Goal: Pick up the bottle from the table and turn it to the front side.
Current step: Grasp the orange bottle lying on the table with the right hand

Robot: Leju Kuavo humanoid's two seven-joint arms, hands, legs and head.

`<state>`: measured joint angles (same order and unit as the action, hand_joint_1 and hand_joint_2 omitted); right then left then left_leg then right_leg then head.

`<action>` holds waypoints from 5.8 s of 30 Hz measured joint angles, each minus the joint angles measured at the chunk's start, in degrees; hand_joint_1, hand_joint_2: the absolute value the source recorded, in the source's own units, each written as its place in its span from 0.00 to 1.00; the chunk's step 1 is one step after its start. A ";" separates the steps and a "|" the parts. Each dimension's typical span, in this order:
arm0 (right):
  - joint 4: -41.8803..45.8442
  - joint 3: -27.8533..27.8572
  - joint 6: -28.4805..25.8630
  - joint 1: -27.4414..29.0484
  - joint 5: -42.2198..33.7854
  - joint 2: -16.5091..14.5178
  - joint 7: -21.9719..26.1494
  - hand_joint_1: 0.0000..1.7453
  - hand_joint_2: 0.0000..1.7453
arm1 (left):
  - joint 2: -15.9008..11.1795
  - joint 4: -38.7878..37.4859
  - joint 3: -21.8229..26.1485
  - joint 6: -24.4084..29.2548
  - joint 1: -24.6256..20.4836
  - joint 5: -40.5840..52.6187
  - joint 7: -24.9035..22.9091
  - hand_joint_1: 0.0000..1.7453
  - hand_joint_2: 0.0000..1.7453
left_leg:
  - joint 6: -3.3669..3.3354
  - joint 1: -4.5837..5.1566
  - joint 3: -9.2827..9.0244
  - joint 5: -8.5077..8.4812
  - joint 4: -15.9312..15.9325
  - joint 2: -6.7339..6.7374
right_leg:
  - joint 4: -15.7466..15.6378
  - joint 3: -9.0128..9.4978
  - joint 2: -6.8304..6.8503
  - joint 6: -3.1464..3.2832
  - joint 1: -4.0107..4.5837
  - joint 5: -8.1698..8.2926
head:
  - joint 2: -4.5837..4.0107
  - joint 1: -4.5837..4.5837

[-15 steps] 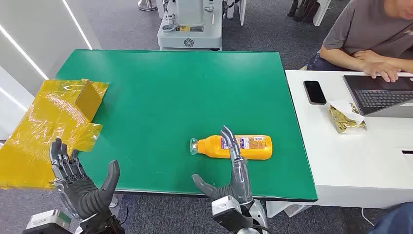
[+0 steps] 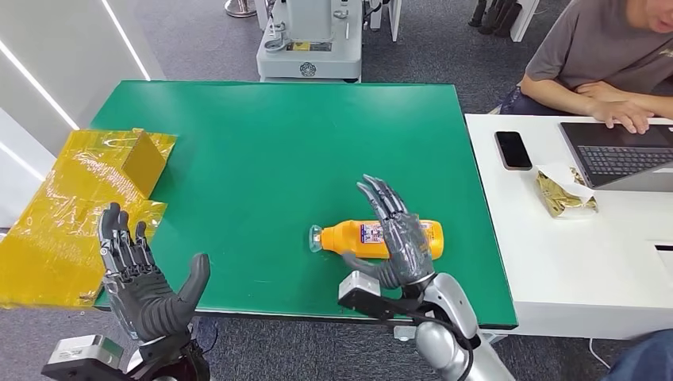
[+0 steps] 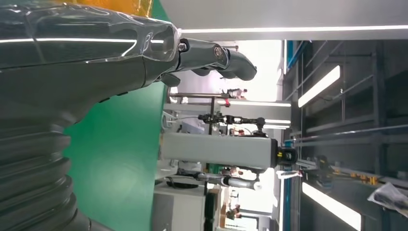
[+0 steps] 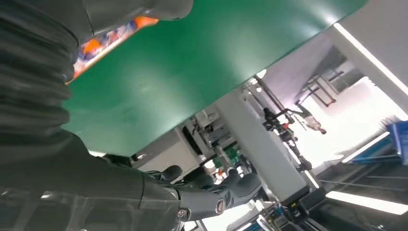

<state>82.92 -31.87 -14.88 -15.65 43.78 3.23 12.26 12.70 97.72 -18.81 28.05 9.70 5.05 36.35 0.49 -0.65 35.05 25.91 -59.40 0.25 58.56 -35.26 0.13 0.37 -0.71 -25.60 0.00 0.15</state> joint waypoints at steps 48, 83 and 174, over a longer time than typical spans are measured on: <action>-43.70 -31.58 33.86 -46.44 -17.55 10.81 13.98 0.00 1.00 | 1.16 -0.31 4.06 -13.89 -3.15 0.87 -1.57 0.00 1.00 | -0.17 0.02 0.07 -0.15 -0.04 -0.15 | 0.00 -0.02 0.15 -0.05 0.00 0.12 | 0.00 -0.01; -49.77 -34.75 30.58 -39.80 -17.53 10.89 15.00 0.00 1.00 | 1.20 -1.11 4.95 -14.39 -4.23 -0.03 -2.14 0.00 1.00 | -0.17 0.02 0.06 -0.16 -0.04 -0.13 | 0.00 -0.02 0.14 -0.05 0.00 0.12 | 0.00 0.00; -26.57 -5.03 -22.85 -17.93 -13.68 5.76 21.28 1.00 1.00 | 1.19 -4.18 5.48 -9.64 -3.09 -1.18 -1.04 0.00 1.00 | -0.14 -0.01 0.09 -0.13 0.00 -0.19 | 0.01 -0.03 0.22 -0.04 0.02 0.06 | 0.00 -0.01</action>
<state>56.35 -36.90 -37.72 -33.58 30.09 8.99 33.54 13.88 93.55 -13.33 18.41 6.61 3.87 35.32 0.35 -0.66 35.14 25.78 -59.40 0.05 58.57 -35.29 0.35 0.33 -0.69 -25.54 0.00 0.14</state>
